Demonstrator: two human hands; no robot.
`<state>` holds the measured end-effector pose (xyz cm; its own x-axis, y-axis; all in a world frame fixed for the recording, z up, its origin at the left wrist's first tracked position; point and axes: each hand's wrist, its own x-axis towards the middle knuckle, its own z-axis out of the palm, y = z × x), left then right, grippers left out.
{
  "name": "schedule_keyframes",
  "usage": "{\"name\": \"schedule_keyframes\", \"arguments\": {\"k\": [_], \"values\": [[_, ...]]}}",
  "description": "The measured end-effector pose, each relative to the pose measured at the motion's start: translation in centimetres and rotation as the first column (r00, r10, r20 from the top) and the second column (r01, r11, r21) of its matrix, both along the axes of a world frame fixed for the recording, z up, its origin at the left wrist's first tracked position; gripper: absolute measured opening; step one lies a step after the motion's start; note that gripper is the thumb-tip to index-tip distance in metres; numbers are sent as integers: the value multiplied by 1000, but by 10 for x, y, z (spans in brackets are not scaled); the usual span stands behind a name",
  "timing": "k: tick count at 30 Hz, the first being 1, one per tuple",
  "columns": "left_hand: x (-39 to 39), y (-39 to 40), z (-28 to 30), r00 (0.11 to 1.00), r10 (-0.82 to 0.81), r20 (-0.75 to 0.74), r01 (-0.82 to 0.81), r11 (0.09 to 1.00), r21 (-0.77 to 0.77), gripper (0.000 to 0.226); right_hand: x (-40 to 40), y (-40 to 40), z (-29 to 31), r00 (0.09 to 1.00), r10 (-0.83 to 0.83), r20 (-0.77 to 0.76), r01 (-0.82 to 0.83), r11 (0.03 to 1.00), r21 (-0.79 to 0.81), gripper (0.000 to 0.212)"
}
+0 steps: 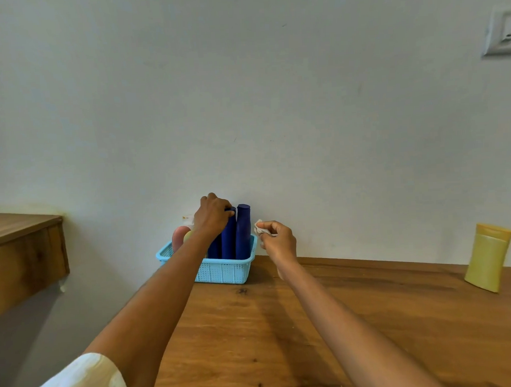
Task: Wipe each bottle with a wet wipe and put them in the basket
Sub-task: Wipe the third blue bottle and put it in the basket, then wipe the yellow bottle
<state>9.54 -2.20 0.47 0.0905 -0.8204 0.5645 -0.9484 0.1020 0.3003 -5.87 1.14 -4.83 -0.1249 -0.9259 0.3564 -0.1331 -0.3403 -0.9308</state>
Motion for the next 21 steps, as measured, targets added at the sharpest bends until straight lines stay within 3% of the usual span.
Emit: {"name": "schedule_keyframes", "arguments": {"k": [2,6,12,16,21], "values": [[0,6,1,999,4,-41,-5,1000,-13,34,-2,4,2,996,28,83,-30,999,26,20],[-12,28,0,987,-26,-161,-4,983,-185,30,-10,13,6,961,65,268,-93,991,94,27],[-70,64,-27,905,-139,-403,0,945,-326,20,-42,33,8,883,30,468,-135,972,192,35],[-121,73,-49,907,-176,-383,60,953,-296,21,-81,47,8,873,-35,486,-52,985,164,31],[-210,76,-63,901,-304,-308,246,945,-214,29,-158,62,11,869,-172,463,140,985,105,32]]}}
